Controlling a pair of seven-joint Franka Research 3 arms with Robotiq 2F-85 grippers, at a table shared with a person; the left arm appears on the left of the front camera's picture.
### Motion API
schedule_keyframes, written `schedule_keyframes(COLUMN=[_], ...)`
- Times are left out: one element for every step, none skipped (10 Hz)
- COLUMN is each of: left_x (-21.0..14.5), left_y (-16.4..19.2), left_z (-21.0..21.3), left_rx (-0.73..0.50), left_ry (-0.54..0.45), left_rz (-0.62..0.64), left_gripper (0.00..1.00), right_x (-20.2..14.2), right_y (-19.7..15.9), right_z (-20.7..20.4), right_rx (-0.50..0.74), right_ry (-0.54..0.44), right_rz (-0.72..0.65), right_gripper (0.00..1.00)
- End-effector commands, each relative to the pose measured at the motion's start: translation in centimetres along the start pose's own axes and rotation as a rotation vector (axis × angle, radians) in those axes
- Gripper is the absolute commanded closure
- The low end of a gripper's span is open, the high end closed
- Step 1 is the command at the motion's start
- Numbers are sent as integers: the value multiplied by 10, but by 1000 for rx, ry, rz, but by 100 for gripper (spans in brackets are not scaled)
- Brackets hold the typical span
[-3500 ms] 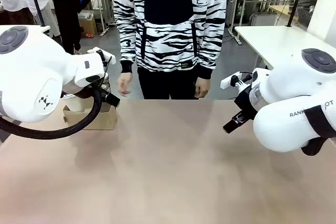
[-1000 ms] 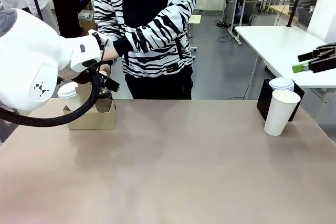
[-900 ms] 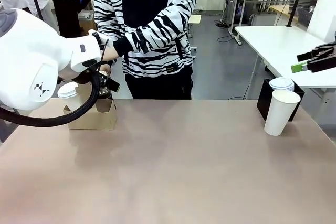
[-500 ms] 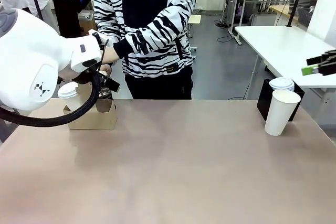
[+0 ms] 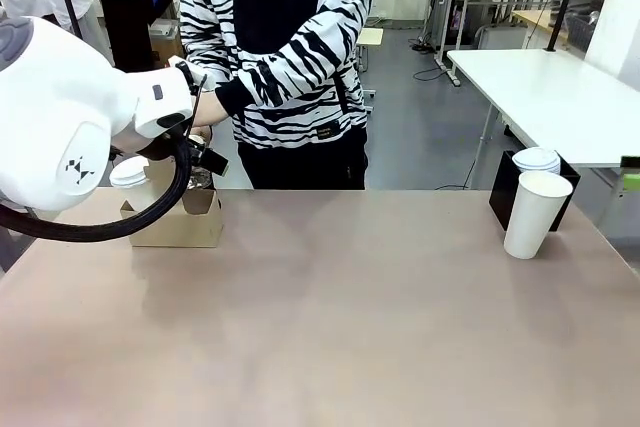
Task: Pour a drink into a cup and package it in a carrier.
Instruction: Pick up the 600 ml Paper Cup and place it in the middle top area of the table.
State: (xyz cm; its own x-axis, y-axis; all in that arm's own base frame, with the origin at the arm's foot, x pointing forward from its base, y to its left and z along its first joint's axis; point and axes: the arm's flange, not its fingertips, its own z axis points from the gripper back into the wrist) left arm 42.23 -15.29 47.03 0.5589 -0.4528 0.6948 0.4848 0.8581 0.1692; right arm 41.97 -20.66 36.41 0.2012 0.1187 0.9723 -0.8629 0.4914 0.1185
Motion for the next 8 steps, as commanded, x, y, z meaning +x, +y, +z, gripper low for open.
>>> schedule_keyframes(left_x=[0, 0, 0, 0, 0, 0, 0, 0], left_y=[1, 1, 1, 1, 1, 1, 1, 1], left_z=[1, 1, 1, 1, 1, 1, 1, 1], left_rx=[0, 0, 0, 0, 0, 0, 0, 0], left_ry=[-2, -2, -2, -2, -2, -2, -2, -2], left_rz=[2, 2, 2, 2, 2, 2, 2, 2], left_gripper=[0, 0, 0, 0, 0, 0, 0, 0], right_x=[-33, -48, -61, -48, -48, -48, -64, -65], right_y=[-23, -23, -27, -12, -12, -12, -17, -12], right_z=[-6, -10, -15, -5, -5, -5, -10, -25], right_rx=[22, -13, -51, 5, 5, 5, -10, -46], right_ry=[-70, -81, -106, -46, -46, -46, -61, -58], right_rz=[40, 62, 81, 19, 19, 19, 29, 85], right_gripper=[0, 0, 0, 0, 0, 0, 0, 0])
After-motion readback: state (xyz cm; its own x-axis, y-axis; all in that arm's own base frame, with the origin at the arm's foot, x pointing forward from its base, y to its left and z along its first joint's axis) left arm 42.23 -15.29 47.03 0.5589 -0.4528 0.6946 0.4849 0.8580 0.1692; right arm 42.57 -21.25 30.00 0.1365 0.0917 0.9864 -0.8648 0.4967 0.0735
